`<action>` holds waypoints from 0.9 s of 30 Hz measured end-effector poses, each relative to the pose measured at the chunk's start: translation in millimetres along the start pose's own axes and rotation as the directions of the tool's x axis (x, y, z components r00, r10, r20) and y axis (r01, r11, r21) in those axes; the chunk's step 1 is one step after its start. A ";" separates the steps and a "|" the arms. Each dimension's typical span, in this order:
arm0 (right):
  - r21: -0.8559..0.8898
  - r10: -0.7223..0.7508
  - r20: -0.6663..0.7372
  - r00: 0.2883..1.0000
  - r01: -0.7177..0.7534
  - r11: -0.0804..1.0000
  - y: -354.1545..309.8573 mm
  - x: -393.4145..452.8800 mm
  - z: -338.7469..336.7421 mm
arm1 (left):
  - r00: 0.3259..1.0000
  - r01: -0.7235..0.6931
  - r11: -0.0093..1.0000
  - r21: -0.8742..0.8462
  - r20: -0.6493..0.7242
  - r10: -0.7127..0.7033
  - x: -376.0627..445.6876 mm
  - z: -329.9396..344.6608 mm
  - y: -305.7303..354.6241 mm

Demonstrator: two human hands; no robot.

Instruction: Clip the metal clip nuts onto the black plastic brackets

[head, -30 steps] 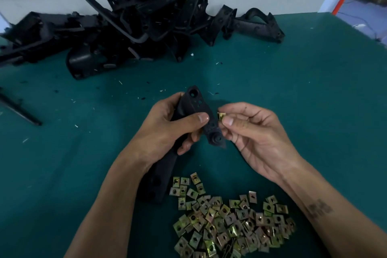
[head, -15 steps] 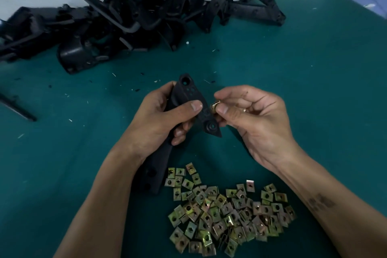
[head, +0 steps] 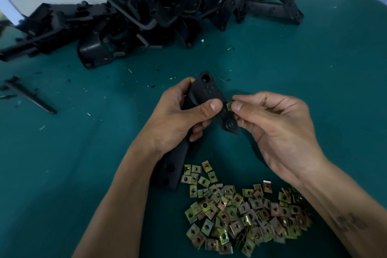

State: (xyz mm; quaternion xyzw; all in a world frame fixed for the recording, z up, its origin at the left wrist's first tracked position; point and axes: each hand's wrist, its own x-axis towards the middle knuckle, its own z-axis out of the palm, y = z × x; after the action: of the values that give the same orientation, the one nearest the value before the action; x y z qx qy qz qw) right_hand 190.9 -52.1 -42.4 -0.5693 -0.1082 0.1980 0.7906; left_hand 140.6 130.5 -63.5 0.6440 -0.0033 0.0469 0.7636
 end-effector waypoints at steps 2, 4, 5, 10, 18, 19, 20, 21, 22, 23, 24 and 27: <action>0.015 0.009 0.008 1.000 -0.009 1.000 -0.2 -1.7 0.5 | 1.000 -0.007 1.000 0.007 -0.001 0.007 -0.2 -0.8 -0.3; 0.029 0.021 0.006 1.000 -0.021 0.999 -0.3 -3.0 1.3 | 1.000 -0.013 1.000 0.005 -0.003 0.013 -0.5 -1.3 -0.6; 0.034 0.025 0.004 1.000 -0.025 0.999 -0.3 -3.8 1.8 | 1.000 -0.016 1.000 0.000 -0.003 0.016 -0.5 -1.5 -0.9; -0.039 0.006 -0.032 0.999 -0.008 0.999 -0.3 -8.0 6.3 | 0.999 -0.033 0.999 -0.013 -0.013 0.033 -0.3 -1.9 -1.3; -0.049 -0.050 -0.140 0.989 0.043 0.998 -1.8 -0.9 5.4 | 0.998 -0.050 0.998 -0.038 -0.027 0.049 1.4 -0.6 -1.6; -0.050 -0.057 -0.135 0.989 0.051 0.997 -1.8 -0.5 4.2 | 0.999 -0.050 0.998 -0.038 -0.023 0.049 1.4 -0.7 -1.6; -0.060 -0.060 -0.116 0.991 0.053 0.997 -1.6 -0.6 3.8 | 0.999 -0.049 0.998 -0.039 -0.019 0.048 1.3 -0.6 -1.8; -0.073 -0.058 -0.092 0.994 0.051 0.996 -1.7 -0.9 4.1 | 0.999 -0.049 0.998 -0.039 -0.019 0.048 1.2 -0.6 -1.9; -0.086 -0.057 -0.075 0.996 0.051 0.995 -1.3 -1.4 4.6 | 0.999 -0.049 0.998 -0.038 -0.021 0.048 1.5 -0.5 -2.1; -0.092 -0.057 -0.068 0.996 0.051 0.994 -1.0 -1.9 4.8 | 0.999 -0.047 0.998 -0.036 -0.022 0.046 1.7 -0.4 -2.2; -0.095 -0.062 -0.067 0.996 0.055 0.994 -0.7 -2.2 4.9 | 0.999 -0.044 0.998 -0.035 -0.021 0.043 1.9 -0.2 -2.3; -0.095 -0.080 -0.071 0.994 0.073 0.993 0.4 -2.8 5.9 | 0.999 -0.040 0.998 -0.038 -0.017 0.040 1.6 -0.1 -1.8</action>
State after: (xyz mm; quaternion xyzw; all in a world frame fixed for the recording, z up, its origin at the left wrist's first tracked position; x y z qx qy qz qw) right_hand 186.0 -48.1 -40.7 -0.6077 -0.1092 0.1410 0.7739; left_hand 142.4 130.5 -65.2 0.6285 -0.0107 0.0675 0.7748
